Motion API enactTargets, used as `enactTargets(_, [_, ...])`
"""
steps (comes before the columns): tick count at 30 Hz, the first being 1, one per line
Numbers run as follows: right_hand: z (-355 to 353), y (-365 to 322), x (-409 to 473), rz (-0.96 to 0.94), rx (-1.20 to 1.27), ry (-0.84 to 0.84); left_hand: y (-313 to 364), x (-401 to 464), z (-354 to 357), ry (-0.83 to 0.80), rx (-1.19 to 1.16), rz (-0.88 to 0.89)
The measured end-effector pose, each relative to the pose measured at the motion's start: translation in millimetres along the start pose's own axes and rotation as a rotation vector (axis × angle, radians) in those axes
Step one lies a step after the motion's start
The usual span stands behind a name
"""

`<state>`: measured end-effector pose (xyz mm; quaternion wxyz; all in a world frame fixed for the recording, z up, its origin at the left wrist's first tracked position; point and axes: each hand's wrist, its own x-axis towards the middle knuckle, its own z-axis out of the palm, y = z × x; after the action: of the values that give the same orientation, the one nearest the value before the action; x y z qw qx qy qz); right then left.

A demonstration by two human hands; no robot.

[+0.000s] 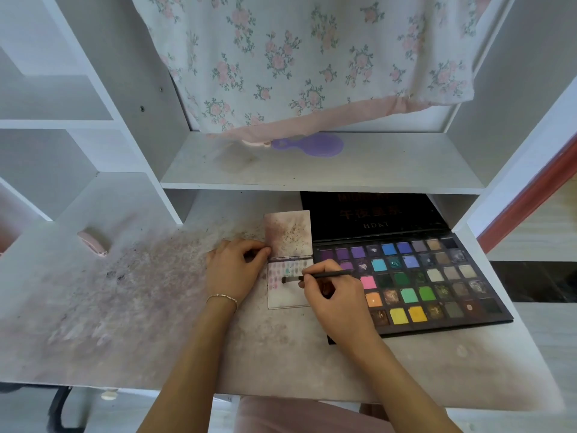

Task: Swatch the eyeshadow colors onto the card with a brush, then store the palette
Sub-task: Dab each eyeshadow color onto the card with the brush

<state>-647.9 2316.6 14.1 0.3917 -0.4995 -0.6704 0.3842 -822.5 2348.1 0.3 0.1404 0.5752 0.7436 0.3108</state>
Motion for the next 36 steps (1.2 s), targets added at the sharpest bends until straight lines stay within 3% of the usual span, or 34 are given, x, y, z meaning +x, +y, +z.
enactTargets(36, [1.8, 6.6, 1.0, 0.005, -0.047, -0.055, -0.1, 0.0, 1.7, 0.018, 0.019, -0.003])
